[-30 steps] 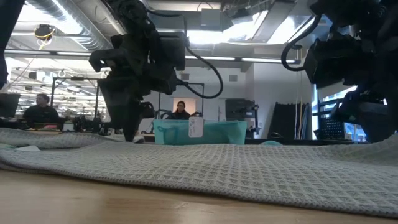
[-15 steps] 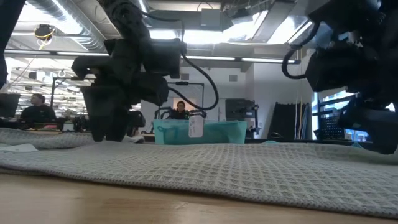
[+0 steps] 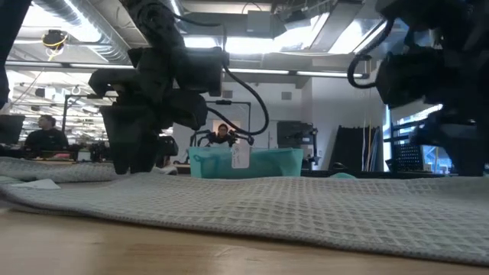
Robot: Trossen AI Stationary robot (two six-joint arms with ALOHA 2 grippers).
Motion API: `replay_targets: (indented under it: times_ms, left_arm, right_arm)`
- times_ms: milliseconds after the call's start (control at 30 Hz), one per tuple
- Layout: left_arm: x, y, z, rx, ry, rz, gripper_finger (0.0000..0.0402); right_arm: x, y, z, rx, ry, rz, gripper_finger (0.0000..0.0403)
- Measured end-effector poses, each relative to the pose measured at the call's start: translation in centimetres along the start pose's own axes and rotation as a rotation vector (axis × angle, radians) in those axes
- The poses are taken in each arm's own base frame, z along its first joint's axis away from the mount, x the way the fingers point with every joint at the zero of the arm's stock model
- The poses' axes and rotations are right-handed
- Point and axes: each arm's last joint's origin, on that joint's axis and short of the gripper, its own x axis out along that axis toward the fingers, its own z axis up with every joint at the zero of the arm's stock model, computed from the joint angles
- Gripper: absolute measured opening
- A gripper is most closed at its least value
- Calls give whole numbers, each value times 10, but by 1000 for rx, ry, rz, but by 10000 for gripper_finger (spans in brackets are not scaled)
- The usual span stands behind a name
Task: Fold microfiber towels
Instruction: Fold the gray towel
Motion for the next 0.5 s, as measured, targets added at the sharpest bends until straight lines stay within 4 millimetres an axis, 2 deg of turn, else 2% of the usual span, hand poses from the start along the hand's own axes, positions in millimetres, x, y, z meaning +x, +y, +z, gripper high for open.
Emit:
replay_targets:
  times_ms: [300,500]
  left_arm:
    - [4,-7,3,-5,-24,11,219]
    - [1,-2,4,-17,-40,-11,218]
  right_arm:
    - [-10,9,7,9,-27,-17,190]
    - [-35,21,14,3,-70,-30,190]
